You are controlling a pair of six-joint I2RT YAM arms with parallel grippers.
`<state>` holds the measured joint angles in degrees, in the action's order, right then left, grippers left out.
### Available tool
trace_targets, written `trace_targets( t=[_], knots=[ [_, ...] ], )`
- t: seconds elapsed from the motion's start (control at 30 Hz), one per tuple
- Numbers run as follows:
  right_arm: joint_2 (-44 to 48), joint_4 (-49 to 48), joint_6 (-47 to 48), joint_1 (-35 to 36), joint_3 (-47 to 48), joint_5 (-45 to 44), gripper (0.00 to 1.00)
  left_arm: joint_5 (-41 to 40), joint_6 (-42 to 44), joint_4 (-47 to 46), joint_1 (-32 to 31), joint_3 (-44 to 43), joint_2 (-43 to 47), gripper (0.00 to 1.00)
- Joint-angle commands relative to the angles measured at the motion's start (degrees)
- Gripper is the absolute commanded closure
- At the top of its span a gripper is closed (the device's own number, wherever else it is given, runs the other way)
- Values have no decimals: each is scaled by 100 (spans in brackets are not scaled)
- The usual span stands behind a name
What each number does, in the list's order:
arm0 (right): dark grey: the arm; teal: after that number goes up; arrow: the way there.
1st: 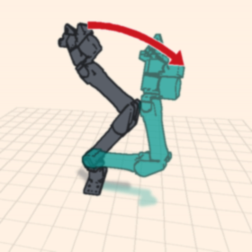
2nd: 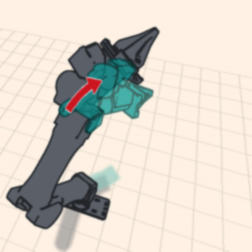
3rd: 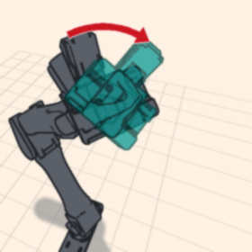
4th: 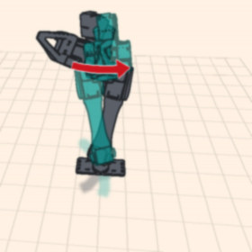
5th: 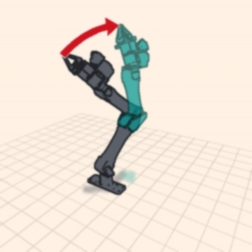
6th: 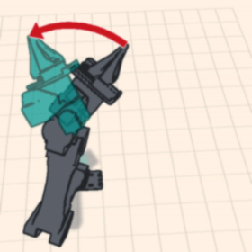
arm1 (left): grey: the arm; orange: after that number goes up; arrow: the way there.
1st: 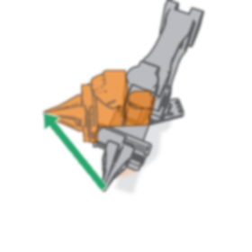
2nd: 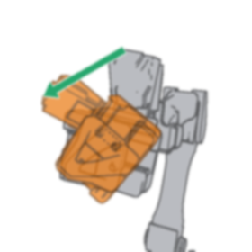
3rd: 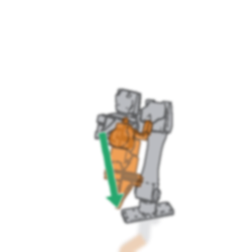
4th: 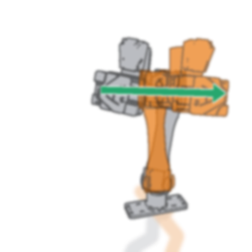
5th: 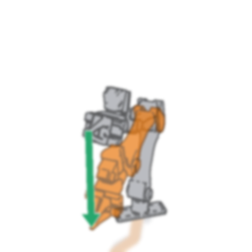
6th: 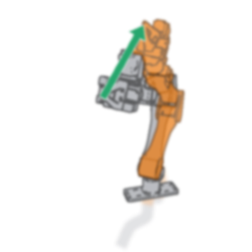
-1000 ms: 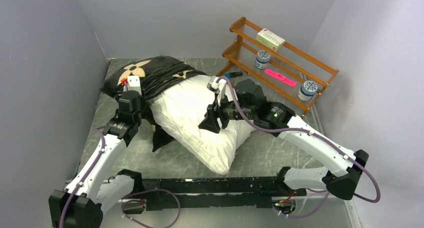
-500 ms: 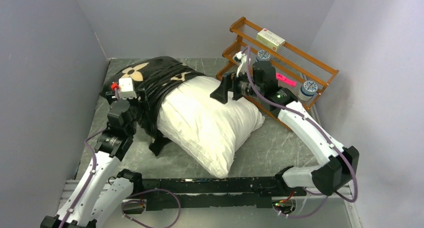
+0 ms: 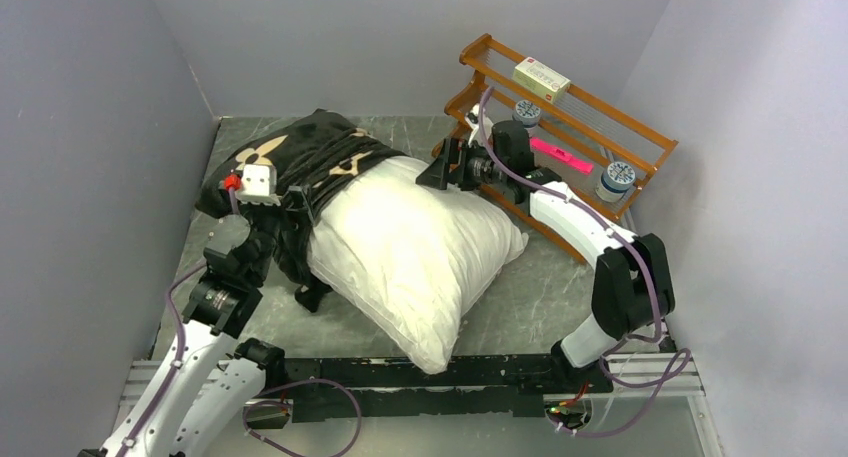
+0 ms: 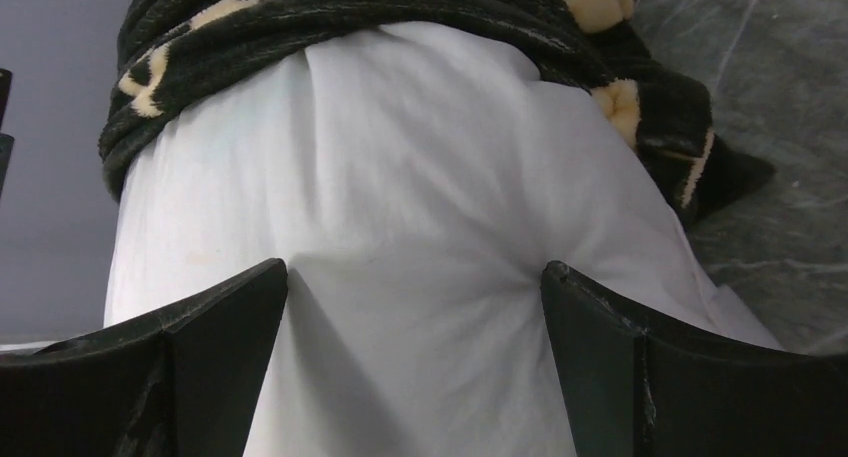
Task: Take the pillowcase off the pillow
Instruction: Remove the pillow from the pillowcase.
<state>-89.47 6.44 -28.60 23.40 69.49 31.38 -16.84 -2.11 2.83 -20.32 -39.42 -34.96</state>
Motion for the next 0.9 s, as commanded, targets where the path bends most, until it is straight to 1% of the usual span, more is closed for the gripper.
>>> trace_targets(
  t=[0.0,0.1,0.17,0.23,0.27,0.3,0.37,0.4,0.5,0.57,0.6,0.87],
  knots=[
    [-273,-1052,-407,101,-342,606,0,453,127,-180,-62,-16,-91,7],
    [-513,-897,-130,368,-222,941,3,701,140,-238,-110,-8,-222,5],
    [-627,-797,32,548,-100,1206,10,845,141,-148,-121,-80,-330,4],
    [-629,-729,206,743,-42,1396,21,949,89,-81,-130,-139,-385,4],
    [-600,-673,299,840,-7,1424,27,954,7,-83,-130,-151,-392,4],
    [-566,-490,413,928,42,1409,37,987,-48,-99,-131,-153,-389,4],
    [-481,-228,626,1097,155,1371,50,1186,-125,-140,-131,-202,-436,4],
    [-426,-112,721,1167,226,1362,61,1272,-168,-70,-131,-305,-544,4],
    [-241,124,946,1406,371,1226,84,1559,-237,379,-129,-896,-873,4],
    [-124,269,1092,1591,498,1071,97,1639,-241,698,-128,-1299,-1099,4],
    [-77,360,1181,1678,578,986,100,1708,-230,818,-124,-1511,-1200,4],
    [333,1048,1793,2194,1124,184,100,2613,-107,2172,-125,-3103,-2224,4]
  ],
)
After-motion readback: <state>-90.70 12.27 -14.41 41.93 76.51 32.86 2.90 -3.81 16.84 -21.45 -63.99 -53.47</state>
